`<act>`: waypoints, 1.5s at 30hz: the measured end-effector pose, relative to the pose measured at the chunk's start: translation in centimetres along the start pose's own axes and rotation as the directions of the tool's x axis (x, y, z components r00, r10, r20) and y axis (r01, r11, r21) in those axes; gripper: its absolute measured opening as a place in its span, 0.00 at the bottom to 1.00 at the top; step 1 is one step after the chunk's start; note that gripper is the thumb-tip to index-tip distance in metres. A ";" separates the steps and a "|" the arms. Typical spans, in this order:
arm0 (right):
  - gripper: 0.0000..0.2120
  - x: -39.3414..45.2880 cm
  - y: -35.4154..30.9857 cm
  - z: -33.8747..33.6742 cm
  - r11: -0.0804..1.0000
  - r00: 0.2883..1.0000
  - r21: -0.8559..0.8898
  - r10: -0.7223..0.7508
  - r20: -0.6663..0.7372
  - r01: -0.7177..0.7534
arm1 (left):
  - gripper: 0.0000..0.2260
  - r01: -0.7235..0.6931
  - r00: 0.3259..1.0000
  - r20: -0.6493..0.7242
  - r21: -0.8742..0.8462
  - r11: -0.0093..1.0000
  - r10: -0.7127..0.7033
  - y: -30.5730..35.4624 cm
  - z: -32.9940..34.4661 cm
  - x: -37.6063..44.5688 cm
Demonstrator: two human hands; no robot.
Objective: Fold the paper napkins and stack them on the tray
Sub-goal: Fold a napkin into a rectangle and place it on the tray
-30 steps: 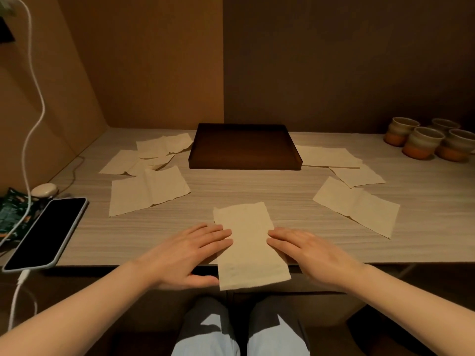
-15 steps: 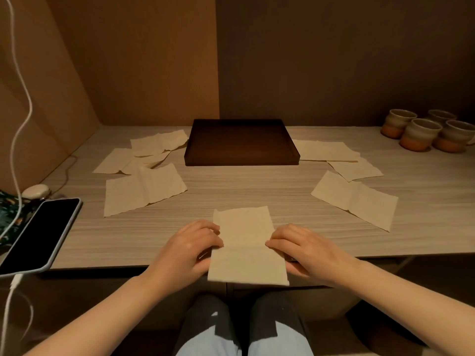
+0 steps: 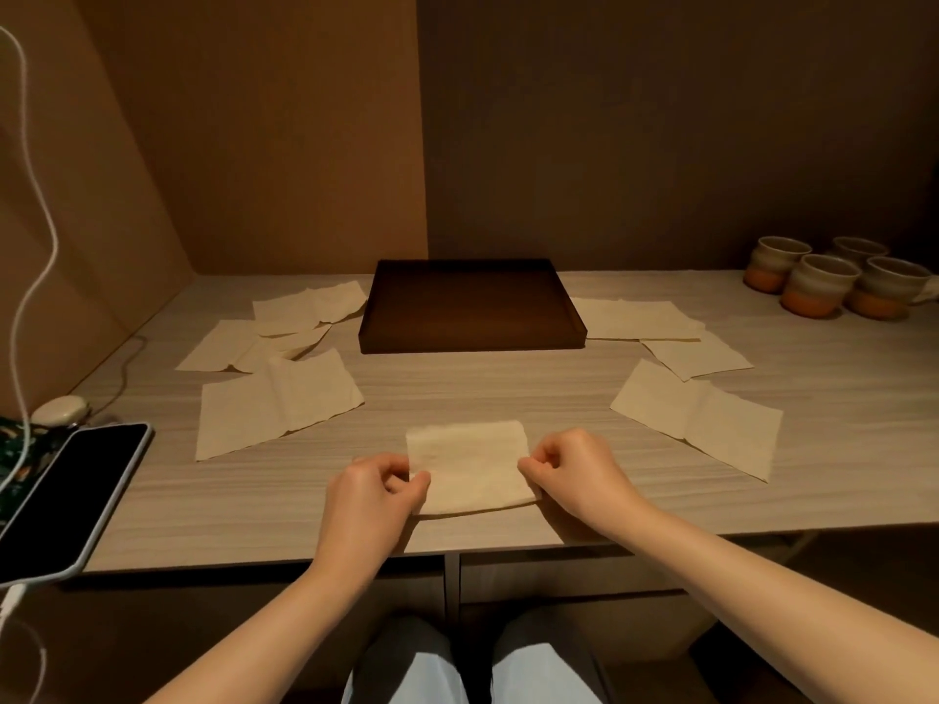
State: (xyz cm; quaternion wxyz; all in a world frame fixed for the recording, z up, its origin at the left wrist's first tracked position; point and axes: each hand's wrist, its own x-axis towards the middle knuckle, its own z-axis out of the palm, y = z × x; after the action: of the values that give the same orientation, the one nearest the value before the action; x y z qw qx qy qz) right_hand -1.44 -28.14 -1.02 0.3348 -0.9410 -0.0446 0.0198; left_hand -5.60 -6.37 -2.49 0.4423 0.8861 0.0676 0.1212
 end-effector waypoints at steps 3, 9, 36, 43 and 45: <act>0.13 0.0 -0.3 0.5 0.999 0.999 -0.038 0.023 -0.029 -0.024 | 0.07 -0.001 1.000 0.000 0.010 1.000 0.001 0.0 0.0 0.2; 0.11 -0.1 -0.8 0.6 0.993 1.000 -0.116 0.002 -0.021 -0.004 | 0.18 -0.068 0.997 -0.016 0.059 0.996 0.070 -0.4 0.2 0.1; 0.12 -1.3 -1.9 0.3 0.773 0.973 -0.603 -0.229 0.027 0.199 | 0.32 -0.581 0.791 0.548 0.539 0.610 0.270 -0.3 1.2 -2.0; 0.37 -2.9 -0.8 1.4 0.652 0.832 -0.520 -0.382 0.404 0.552 | 0.33 -0.581 0.786 0.563 0.530 0.617 0.257 -0.5 0.8 -1.0; 0.36 -3.0 0.5 1.6 0.638 0.817 -0.515 -0.390 0.425 0.572 | 0.33 -0.586 0.782 0.568 0.530 0.613 0.257 -1.0 0.6 -0.9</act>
State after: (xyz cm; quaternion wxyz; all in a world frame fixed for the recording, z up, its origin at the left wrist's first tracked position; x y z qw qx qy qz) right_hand -4.48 -27.77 -2.57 -0.0117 -0.9372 -0.3458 0.0433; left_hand -6.30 -6.49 -3.77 0.0450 0.9765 -0.2105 -0.0108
